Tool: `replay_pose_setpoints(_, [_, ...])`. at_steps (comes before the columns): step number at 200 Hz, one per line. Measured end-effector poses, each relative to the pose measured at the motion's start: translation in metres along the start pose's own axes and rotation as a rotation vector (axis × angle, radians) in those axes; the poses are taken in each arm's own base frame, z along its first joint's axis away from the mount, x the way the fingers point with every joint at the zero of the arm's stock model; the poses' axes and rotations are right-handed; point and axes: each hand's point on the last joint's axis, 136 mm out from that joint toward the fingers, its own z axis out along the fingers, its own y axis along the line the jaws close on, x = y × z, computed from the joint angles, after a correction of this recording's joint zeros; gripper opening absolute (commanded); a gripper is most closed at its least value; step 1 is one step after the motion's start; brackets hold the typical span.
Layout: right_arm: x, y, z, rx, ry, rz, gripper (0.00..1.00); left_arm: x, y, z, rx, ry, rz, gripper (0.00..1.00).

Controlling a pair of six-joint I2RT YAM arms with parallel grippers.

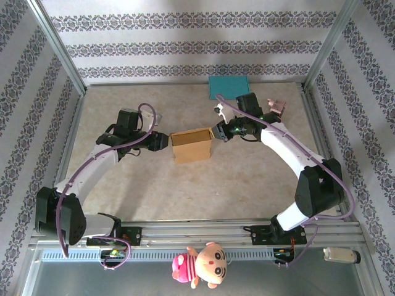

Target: Fold the paper box

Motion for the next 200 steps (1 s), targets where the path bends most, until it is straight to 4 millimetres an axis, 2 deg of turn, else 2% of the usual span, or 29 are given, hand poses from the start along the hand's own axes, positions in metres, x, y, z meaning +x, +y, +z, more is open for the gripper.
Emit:
replay_pose_setpoints(24, [-0.002,0.001,-0.001,-0.001,0.001,-0.001,0.13,-0.003,-0.004,0.001,0.015,-0.012,0.005,0.39])
replay_pose_setpoints(78, [-0.003,0.002,-0.001,0.003,0.005,0.005,0.11,-0.004,-0.006,0.005,0.026,-0.004,-0.025,0.17])
replay_pose_setpoints(102, [-0.006,0.001,0.000,0.020,0.010,0.039,0.07,-0.007,-0.003,0.006,0.013,-0.019,-0.058,0.11])
replay_pose_setpoints(155, [-0.013,0.000,0.006,0.015,0.012,0.205,0.02,-0.021,-0.004,0.006,0.023,-0.075,-0.194,0.07])
replay_pose_setpoints(200, [-0.015,0.007,0.009,0.011,0.011,0.345,0.03,-0.018,0.001,0.009,0.013,-0.093,-0.270,0.06])
